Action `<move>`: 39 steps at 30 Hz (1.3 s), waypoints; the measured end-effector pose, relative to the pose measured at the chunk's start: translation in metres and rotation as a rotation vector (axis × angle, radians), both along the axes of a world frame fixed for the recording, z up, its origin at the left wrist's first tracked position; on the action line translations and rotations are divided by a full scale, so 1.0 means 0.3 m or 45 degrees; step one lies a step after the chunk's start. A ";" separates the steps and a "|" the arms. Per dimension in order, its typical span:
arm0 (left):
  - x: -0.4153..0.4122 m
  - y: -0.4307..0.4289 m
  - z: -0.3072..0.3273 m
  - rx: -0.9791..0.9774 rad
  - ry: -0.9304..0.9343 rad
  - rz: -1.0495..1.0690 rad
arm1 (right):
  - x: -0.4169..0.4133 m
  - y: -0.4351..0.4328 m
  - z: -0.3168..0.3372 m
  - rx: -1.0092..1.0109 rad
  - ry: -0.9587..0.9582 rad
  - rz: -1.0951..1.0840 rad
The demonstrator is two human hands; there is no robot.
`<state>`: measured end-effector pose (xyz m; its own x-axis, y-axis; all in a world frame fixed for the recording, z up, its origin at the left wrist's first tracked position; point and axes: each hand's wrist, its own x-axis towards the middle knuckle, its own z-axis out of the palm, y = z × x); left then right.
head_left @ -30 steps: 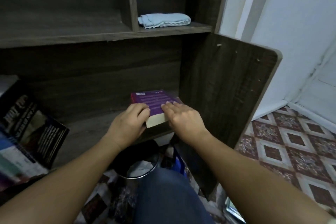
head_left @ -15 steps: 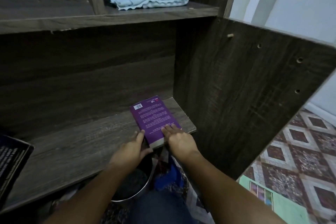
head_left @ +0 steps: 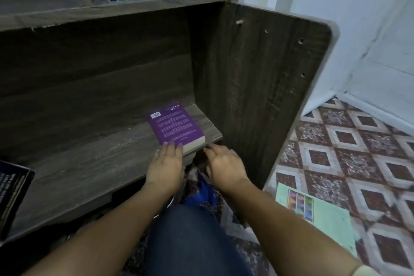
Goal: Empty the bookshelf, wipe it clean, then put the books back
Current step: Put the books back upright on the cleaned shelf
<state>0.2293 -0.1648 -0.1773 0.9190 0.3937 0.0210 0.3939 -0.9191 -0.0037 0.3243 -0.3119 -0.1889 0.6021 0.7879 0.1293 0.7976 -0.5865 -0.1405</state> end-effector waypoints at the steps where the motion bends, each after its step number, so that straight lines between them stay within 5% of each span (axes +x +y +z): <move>1: -0.002 -0.040 0.015 -0.015 -0.017 -0.070 | -0.008 -0.056 -0.011 -0.004 -0.067 -0.012; 6: 0.018 -0.259 0.065 -0.122 0.093 -0.345 | -0.057 -0.376 -0.093 -0.092 -0.171 -0.105; 11: 0.064 -0.478 0.004 -0.036 0.252 -0.608 | -0.038 -0.636 -0.174 -0.247 0.050 -0.410; 17: 0.163 -0.686 -0.095 -0.107 0.416 -0.818 | 0.041 -0.858 -0.338 -0.501 0.251 -0.453; 25: 0.342 -0.809 -0.239 -0.080 0.499 -0.886 | 0.099 -1.024 -0.601 -0.676 0.525 -0.510; 39: 0.357 -0.821 -0.429 -0.102 0.698 -0.845 | 0.059 -0.982 -0.889 -0.563 0.443 -0.574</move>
<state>0.3365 -0.4110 -0.3059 0.8318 -0.2470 -0.4971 -0.2633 -0.9640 0.0384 0.3420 -0.6063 -0.4555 0.8291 0.3875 -0.4030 0.4170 -0.9088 -0.0158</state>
